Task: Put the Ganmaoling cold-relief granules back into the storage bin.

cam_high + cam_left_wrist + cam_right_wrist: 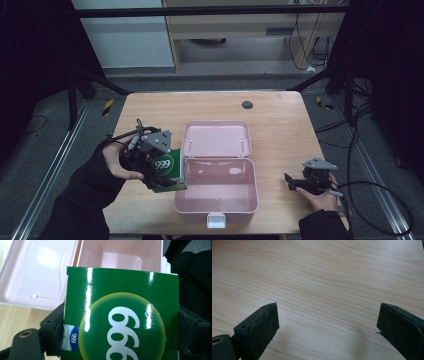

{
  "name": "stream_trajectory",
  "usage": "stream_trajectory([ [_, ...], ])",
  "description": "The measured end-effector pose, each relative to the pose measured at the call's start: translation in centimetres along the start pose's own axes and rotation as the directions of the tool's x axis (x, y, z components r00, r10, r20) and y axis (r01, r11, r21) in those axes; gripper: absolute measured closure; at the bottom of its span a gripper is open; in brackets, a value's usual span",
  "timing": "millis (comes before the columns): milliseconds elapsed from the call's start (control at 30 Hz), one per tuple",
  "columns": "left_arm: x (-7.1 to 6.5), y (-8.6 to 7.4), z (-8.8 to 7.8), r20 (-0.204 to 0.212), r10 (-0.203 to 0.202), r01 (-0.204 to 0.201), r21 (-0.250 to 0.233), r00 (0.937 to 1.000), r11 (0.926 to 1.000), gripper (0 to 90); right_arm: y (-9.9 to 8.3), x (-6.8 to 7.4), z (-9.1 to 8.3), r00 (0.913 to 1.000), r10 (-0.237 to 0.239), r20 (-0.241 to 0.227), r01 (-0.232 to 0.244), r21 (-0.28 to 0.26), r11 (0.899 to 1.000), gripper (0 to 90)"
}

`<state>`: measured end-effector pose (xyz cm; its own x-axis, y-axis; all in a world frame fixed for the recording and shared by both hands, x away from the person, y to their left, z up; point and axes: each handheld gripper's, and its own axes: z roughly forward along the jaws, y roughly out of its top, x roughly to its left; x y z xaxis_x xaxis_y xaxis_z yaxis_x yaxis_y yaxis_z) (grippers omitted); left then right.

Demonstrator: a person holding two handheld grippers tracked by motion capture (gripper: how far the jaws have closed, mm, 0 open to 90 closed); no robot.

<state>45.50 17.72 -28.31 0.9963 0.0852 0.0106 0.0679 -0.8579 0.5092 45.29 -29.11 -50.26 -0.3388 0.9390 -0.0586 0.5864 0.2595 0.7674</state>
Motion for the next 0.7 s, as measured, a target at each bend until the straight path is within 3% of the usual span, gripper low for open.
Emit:
stream_trajectory([
  [700,-0.3,2.8,1.3,0.026,0.039,-0.039,-0.005,0.9989,0.9992,14.2,0.0,0.1,0.0,1.0000,-0.002,-0.002,0.002,-0.002,1.000,4.4],
])
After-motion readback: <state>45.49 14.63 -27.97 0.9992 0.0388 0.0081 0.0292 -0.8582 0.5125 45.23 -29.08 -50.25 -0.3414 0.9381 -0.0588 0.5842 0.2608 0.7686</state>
